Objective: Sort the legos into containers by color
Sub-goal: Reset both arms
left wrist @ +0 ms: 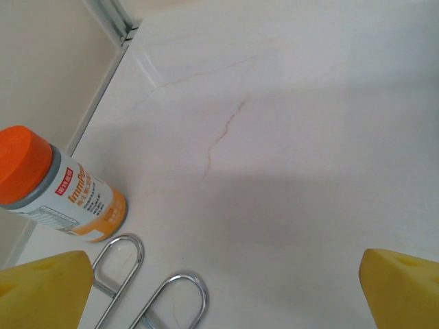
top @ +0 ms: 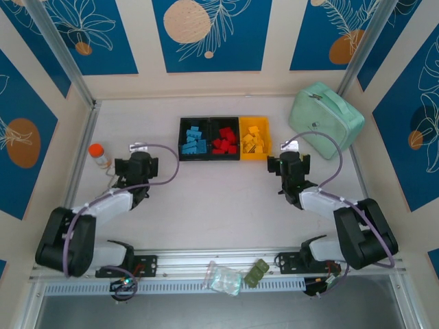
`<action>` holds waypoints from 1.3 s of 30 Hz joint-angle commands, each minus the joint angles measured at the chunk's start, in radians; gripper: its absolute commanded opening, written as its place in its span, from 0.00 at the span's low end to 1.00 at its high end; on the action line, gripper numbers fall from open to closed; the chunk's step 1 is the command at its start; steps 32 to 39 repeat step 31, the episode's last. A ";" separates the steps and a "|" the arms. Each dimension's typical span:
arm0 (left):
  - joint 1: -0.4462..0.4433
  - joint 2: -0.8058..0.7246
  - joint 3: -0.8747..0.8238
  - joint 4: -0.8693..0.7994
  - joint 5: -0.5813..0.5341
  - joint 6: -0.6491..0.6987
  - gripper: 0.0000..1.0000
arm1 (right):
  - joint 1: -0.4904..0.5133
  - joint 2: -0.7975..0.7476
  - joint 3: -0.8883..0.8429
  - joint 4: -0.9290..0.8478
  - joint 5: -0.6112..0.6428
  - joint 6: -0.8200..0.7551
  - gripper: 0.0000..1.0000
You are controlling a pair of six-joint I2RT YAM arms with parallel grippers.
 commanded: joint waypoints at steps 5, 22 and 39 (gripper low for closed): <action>0.021 0.165 -0.150 0.672 0.083 0.130 0.99 | -0.080 0.139 -0.058 0.440 -0.210 -0.105 0.99; 0.132 0.218 -0.077 0.532 0.297 0.049 0.99 | -0.262 0.167 -0.023 0.331 -0.379 0.090 0.99; 0.118 0.219 -0.094 0.571 0.296 0.069 0.99 | -0.265 0.165 -0.022 0.327 -0.388 0.089 0.99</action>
